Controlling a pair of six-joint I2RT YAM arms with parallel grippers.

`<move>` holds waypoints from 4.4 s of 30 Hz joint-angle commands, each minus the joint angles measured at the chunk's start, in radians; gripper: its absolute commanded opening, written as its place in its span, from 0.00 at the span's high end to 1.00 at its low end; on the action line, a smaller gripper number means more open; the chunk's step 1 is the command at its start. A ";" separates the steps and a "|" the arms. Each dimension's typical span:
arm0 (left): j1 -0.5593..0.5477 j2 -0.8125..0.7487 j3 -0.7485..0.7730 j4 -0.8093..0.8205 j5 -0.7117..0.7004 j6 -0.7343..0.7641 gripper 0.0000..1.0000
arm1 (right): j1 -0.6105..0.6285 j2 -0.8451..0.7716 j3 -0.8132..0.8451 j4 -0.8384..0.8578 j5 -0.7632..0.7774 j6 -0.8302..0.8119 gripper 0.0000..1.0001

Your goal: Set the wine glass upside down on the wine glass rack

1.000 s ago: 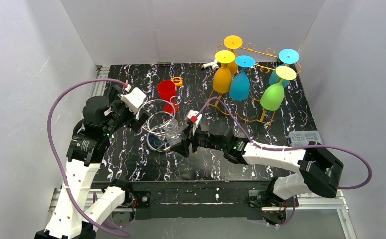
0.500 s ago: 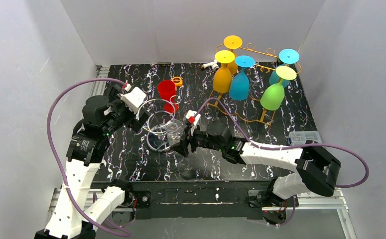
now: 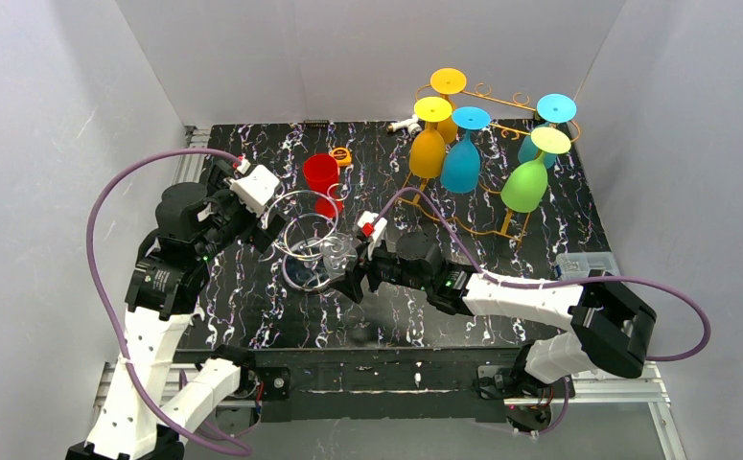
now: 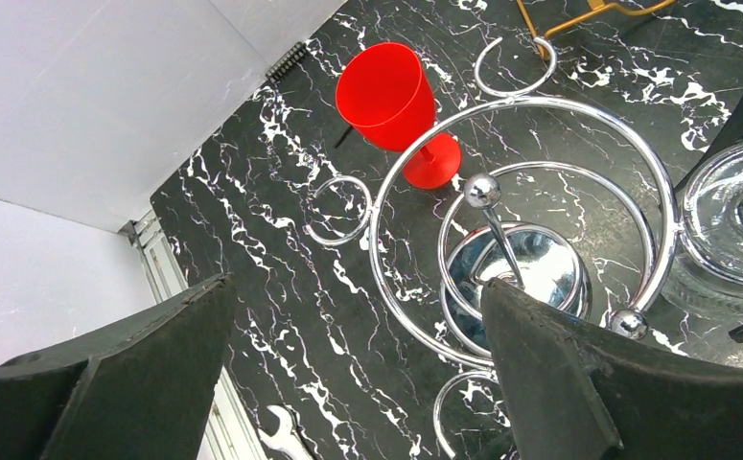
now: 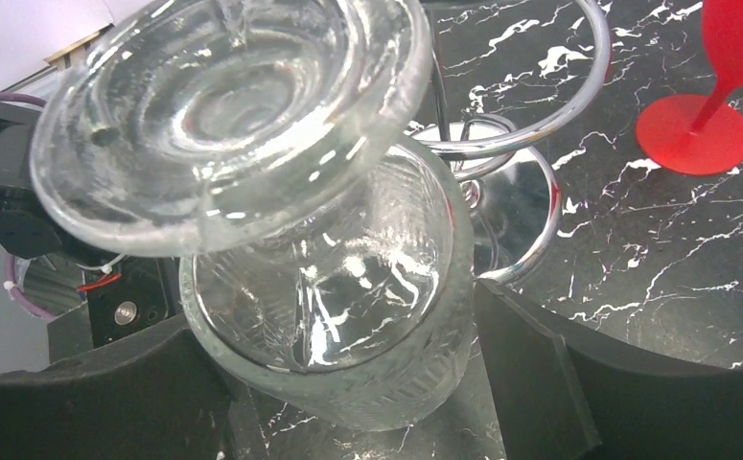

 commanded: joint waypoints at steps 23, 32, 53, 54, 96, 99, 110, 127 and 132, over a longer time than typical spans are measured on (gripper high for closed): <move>-0.003 0.016 0.068 -0.015 -0.019 -0.028 0.01 | -0.004 -0.052 0.066 -0.047 0.061 -0.018 0.00; -0.004 0.042 0.098 -0.027 -0.021 -0.074 0.01 | -0.004 -0.103 0.054 -0.094 0.074 -0.036 0.00; 0.206 0.192 0.159 0.023 -0.020 -0.068 0.01 | -0.004 -0.358 0.215 -0.554 0.103 0.004 0.00; 0.234 0.200 0.163 0.020 0.000 -0.071 0.01 | -0.004 -0.363 0.237 -0.577 0.111 0.009 0.00; 0.427 0.336 0.200 -0.127 0.059 -0.170 0.01 | 0.014 0.382 1.043 -0.701 0.112 -0.083 0.27; 0.428 0.330 0.189 -0.127 0.061 -0.165 0.01 | 0.015 0.397 1.048 -0.696 0.136 -0.086 0.33; 0.428 0.304 0.161 -0.112 0.079 -0.147 0.01 | 0.024 0.395 1.032 -0.658 0.111 -0.104 0.68; 0.428 0.272 0.121 -0.120 0.115 -0.118 0.01 | 0.025 0.389 1.066 -0.764 0.086 -0.159 0.99; 0.428 0.264 0.118 -0.123 0.129 -0.119 0.01 | 0.025 0.383 1.073 -0.784 0.055 -0.169 0.99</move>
